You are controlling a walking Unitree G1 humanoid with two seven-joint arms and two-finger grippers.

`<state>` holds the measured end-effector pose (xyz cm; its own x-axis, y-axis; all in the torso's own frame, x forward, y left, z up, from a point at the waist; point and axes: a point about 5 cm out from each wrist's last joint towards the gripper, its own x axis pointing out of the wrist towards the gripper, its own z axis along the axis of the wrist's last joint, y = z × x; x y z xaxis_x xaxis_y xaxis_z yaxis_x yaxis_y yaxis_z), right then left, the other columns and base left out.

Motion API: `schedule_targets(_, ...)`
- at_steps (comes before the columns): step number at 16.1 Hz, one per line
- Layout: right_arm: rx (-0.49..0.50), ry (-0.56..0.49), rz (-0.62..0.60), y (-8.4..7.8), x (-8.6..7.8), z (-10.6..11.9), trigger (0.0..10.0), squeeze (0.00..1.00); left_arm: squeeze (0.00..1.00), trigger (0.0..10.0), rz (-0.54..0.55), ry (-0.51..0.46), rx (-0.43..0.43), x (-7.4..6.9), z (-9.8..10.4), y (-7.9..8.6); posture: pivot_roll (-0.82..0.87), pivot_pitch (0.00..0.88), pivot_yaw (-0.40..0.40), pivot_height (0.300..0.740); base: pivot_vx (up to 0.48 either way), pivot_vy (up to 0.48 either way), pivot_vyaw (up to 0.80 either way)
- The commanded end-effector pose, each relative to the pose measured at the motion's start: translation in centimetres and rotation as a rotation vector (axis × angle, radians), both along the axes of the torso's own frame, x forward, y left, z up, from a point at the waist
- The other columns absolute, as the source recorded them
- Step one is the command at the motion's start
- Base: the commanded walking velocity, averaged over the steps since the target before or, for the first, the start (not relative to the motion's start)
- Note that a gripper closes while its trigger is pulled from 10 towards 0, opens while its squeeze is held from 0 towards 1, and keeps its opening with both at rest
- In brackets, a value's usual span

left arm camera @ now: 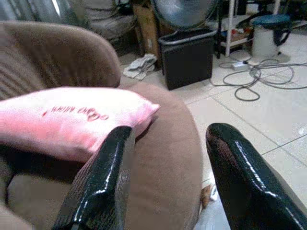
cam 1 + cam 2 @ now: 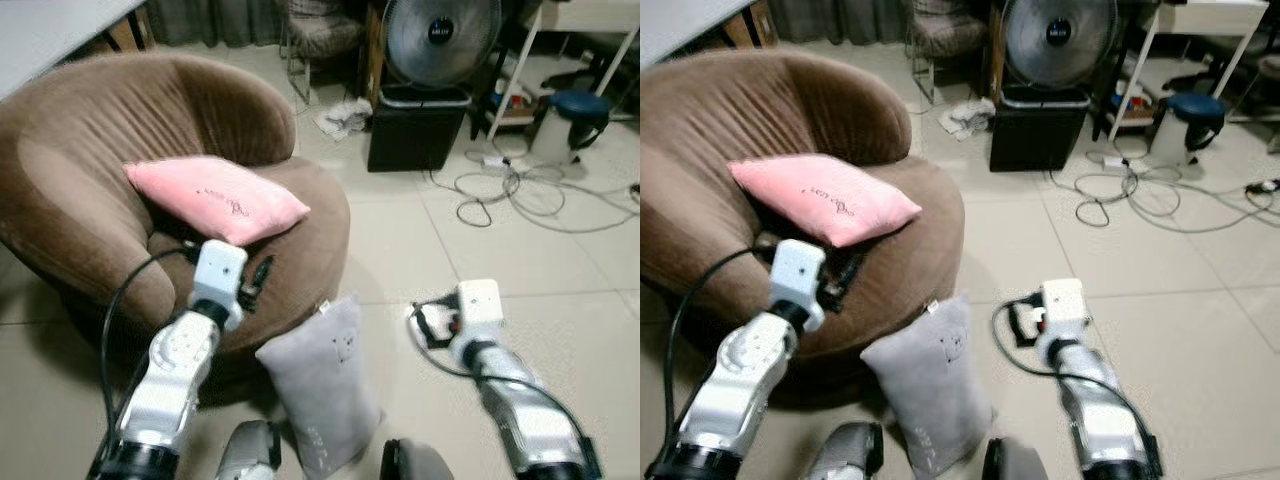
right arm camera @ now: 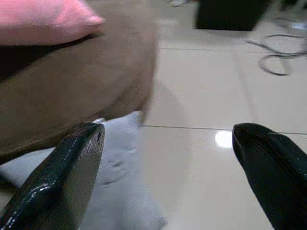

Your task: Move the pillow to the sofa from floor

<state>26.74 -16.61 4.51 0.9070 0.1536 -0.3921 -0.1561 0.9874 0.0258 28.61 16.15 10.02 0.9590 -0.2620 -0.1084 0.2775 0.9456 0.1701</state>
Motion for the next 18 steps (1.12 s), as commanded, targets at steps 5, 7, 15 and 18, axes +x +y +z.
schedule_targets(5,-0.015,-0.001,-0.008,-0.41,0.2,0.13,10.0,0.0,0.0,10.0,0.028,0.008,0.024,0.37,-0.12,0.27,0.06,0.0,0.001,0.63,0.0,0.0,0.0)
schedule_targets(7,-0.006,-0.002,-0.01,-0.45,0.22,0.12,10.0,0.0,0.0,10.0,0.038,0.004,0.015,0.31,-0.12,0.45,0.06,0.0,-0.005,0.63,0.0,0.0,0.0)
schedule_targets(15,0.0,-0.007,0.002,-0.44,0.39,0.3,10.0,0.0,0.0,10.0,0.027,-0.012,-0.001,0.32,0.15,0.29,0.06,0.0,-0.014,0.63,0.176,0.0,-0.56)
schedule_targets(18,-0.019,0.006,0.023,-0.23,0.49,0.22,10.0,0.0,0.0,10.0,0.048,-0.007,0.021,0.35,0.04,0.61,0.06,0.0,-0.015,0.63,0.0,0.0,0.0)
